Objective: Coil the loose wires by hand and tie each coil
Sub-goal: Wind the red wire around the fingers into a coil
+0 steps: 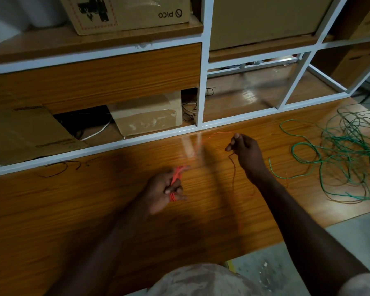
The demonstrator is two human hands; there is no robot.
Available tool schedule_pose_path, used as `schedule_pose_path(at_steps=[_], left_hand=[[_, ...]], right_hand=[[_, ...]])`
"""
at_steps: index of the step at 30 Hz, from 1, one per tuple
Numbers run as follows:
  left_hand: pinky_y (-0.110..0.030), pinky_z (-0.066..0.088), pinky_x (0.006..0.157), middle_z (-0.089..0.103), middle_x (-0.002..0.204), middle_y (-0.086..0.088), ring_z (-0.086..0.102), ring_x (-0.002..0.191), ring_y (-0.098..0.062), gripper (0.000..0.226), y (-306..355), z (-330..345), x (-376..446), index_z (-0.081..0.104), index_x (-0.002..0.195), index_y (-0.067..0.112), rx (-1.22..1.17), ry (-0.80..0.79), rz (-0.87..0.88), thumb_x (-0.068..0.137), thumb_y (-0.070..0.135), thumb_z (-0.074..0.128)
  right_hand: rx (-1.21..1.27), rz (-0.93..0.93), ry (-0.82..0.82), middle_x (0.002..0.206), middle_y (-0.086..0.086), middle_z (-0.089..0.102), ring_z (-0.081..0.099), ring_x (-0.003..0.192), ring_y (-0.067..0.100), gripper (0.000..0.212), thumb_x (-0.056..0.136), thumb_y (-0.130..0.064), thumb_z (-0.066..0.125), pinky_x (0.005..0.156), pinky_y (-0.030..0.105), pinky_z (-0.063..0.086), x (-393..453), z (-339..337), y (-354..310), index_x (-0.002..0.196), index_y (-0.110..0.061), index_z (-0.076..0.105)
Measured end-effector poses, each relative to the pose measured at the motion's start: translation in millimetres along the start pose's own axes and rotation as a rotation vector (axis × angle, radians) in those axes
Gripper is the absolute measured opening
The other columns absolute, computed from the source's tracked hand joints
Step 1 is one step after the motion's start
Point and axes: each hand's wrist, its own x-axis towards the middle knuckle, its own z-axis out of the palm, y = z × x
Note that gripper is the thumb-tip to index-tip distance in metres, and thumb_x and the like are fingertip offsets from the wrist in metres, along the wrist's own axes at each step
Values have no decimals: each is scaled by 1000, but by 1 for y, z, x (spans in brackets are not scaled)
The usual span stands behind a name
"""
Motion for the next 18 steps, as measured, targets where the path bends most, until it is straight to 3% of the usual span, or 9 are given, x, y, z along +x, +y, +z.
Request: schedule_pose_path(at_steps=[2, 4, 7, 10, 14, 18], left_hand=[[-79, 32, 114, 30, 51, 2, 48, 54, -14, 52, -6, 13, -6, 60, 148, 9, 26, -81, -78, 105, 36, 46], [-77, 33, 115, 28, 50, 2, 45, 52, -13, 52, -8, 25, -13, 59, 149, 9, 48, -177, -124, 106, 35, 44], [-75, 34, 117, 26, 51, 3, 42, 51, -11, 49, -3, 41, -24, 55, 153, 9, 38, -355, -112, 112, 32, 38], [-76, 31, 118, 24, 53, 1, 43, 51, -9, 51, 7, 57, -29, 48, 157, 7, -26, -493, -32, 115, 31, 33], [-78, 34, 115, 30, 53, 3, 46, 52, -9, 51, 34, 66, -26, 48, 157, 7, -139, -441, 127, 113, 30, 37], [-78, 38, 112, 37, 55, 4, 46, 55, -9, 50, 61, 60, -21, 50, 156, 9, -237, -312, 261, 114, 34, 40]], right_hand=[[113, 20, 3, 81, 9, 66, 66, 81, 24, 35, 117, -29, 40, 86, 47, 57, 14, -6, 3, 99, -11, 63], [159, 18, -14, 80, 6, 60, 60, 72, 21, 32, 117, -27, 40, 73, 41, 59, 24, -11, 4, 102, -8, 62], [105, 16, -20, 74, 4, 50, 44, 58, 16, 32, 116, -30, 42, 50, 28, 41, 32, -11, 9, 105, -6, 61], [42, 103, -33, 71, 4, 45, 36, 53, 12, 33, 116, -30, 43, 47, 27, 30, 31, -1, 19, 101, -7, 61], [-78, 183, -75, 74, 6, 50, 37, 51, 11, 34, 116, -30, 44, 44, 26, 29, 13, 16, 35, 95, -11, 63], [-193, 150, -241, 73, 4, 56, 41, 50, 7, 28, 114, -20, 46, 43, 22, 31, -13, 31, 44, 99, -8, 67]])
